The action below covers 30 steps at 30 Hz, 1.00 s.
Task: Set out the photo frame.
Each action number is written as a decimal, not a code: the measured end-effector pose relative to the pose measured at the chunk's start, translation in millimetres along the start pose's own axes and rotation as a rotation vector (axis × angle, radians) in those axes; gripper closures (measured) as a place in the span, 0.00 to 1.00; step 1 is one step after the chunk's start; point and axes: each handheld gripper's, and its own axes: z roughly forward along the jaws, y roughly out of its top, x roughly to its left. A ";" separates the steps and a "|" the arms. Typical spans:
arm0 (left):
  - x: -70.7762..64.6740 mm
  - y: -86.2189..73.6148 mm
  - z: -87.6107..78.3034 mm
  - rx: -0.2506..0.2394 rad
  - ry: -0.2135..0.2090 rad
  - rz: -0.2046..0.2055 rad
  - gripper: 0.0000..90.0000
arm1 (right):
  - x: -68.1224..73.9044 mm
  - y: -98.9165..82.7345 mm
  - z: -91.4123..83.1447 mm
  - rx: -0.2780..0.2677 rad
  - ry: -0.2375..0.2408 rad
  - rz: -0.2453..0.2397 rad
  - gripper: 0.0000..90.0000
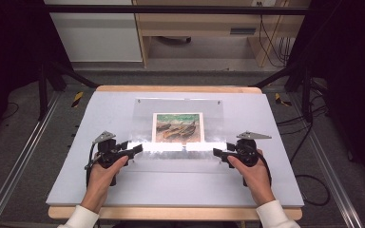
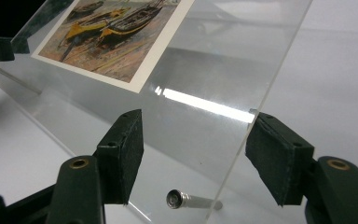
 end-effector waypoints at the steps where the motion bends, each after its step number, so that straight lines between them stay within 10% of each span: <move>1: -0.8 -0.8 -1.1 -0.004 0.002 0.000 0.43 | 0.8 -0.4 -0.9 -0.001 0.000 -0.006 0.42; 30: -9.2 -8.2 -13.4 -0.019 0.028 0.009 0.50 | 13.1 -7.8 -11.6 -0.003 -0.044 -0.073 0.47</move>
